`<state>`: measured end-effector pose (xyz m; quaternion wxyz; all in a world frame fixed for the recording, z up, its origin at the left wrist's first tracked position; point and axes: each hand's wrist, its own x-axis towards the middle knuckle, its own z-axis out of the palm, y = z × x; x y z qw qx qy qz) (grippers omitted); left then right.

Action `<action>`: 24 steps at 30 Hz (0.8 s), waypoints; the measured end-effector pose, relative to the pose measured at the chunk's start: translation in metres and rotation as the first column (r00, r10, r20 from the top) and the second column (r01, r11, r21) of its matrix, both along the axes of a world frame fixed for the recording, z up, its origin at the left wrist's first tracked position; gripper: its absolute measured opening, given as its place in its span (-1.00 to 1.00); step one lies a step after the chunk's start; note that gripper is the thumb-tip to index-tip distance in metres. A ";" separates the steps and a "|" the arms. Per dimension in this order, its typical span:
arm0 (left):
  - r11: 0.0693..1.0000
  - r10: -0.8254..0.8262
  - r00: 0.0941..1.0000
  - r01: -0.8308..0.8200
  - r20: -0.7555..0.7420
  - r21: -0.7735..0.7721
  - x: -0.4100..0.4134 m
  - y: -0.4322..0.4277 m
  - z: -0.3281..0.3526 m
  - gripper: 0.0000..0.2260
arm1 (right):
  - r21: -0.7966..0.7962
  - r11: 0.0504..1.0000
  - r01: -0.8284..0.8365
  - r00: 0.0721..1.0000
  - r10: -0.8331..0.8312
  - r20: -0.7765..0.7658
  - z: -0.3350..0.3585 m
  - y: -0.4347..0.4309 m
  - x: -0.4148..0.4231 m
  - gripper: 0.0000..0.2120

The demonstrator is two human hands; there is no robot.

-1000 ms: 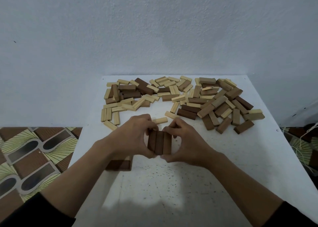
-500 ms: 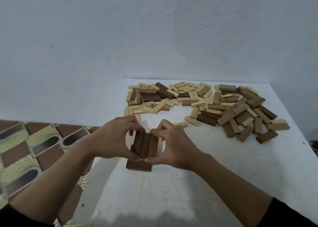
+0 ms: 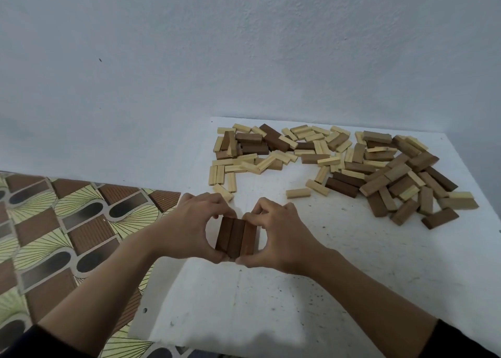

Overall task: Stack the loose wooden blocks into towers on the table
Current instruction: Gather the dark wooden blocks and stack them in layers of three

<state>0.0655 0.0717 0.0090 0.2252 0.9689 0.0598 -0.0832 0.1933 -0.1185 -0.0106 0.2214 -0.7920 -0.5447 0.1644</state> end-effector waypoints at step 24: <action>0.978 0.104 0.995 -0.102 0.005 -0.184 -0.020 0.000 -0.024 -0.14 | 0.012 0.998 0.069 0.985 -0.066 -0.157 -0.020 -0.022 0.004 -0.03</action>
